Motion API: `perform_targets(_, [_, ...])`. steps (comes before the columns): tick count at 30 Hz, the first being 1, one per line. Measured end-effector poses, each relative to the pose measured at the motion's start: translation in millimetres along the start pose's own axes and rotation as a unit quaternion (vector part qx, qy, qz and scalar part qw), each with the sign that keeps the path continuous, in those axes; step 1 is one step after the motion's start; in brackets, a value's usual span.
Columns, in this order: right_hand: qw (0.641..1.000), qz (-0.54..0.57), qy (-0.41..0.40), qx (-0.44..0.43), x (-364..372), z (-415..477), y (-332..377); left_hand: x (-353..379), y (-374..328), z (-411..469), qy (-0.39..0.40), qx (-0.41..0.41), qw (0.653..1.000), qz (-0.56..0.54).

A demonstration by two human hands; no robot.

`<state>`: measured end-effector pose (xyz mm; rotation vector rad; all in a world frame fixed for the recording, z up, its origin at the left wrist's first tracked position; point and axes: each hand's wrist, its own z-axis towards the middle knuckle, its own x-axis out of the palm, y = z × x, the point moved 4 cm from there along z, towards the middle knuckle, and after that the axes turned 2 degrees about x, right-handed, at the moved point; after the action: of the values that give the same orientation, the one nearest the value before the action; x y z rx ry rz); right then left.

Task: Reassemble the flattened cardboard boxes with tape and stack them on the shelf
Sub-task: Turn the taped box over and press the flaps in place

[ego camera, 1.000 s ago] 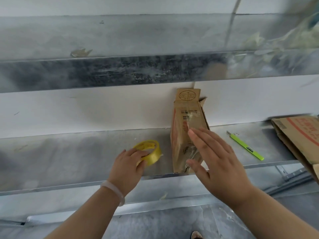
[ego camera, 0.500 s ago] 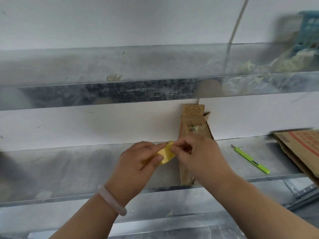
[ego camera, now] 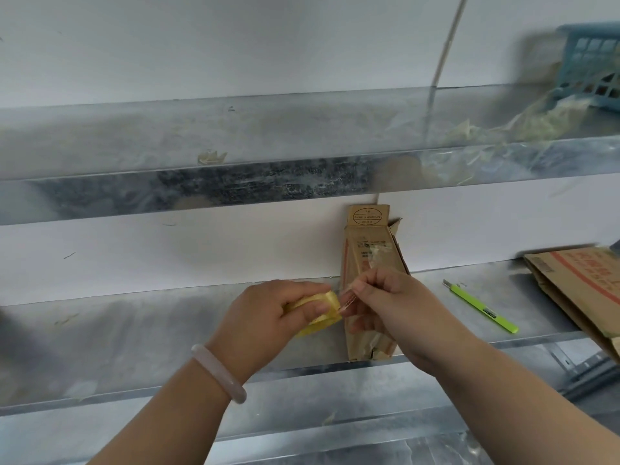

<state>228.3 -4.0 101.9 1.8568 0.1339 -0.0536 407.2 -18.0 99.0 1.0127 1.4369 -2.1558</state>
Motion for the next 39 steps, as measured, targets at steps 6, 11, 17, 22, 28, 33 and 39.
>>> perform_targets(6, [0.993, 0.117, 0.001, -0.017, -11.6, -2.8, 6.9, -5.1, 3.9, -9.4, 0.008, -0.014, 0.975, -0.223])
perform_targets(11, [0.992, 0.081, -0.054, -0.075, -26.7, -5.9, 9.4, -8.9, -4.8, -3.7, -0.043, -0.017, 0.994, -0.097])
perform_targets(17, [0.990, 0.077, -0.070, -0.091, -45.4, -12.6, 10.1, -4.2, -19.5, 4.8, 0.001, -0.024, 1.000, 0.016])
perform_targets(22, [0.985, 0.123, -0.097, -0.072, -66.7, -14.8, 0.6, -6.5, -8.1, 2.2, 0.028, 0.003, 0.993, -0.116])
perform_targets(28, [0.980, 0.134, -0.130, -0.074, -84.0, -17.1, -10.9, 0.6, -10.5, 7.4, -0.004, 0.010, 0.999, 0.043])
perform_targets(33, [0.980, 0.142, -0.133, -0.050, -97.6, -8.9, -24.8, 1.4, -11.1, 16.1, -0.008, 0.016, 0.992, 0.126])
perform_targets(39, [0.976, 0.182, -0.120, -0.010, -99.4, 8.0, -52.3, 18.6, -5.1, 24.4, 0.007, 0.010, 0.994, 0.112])
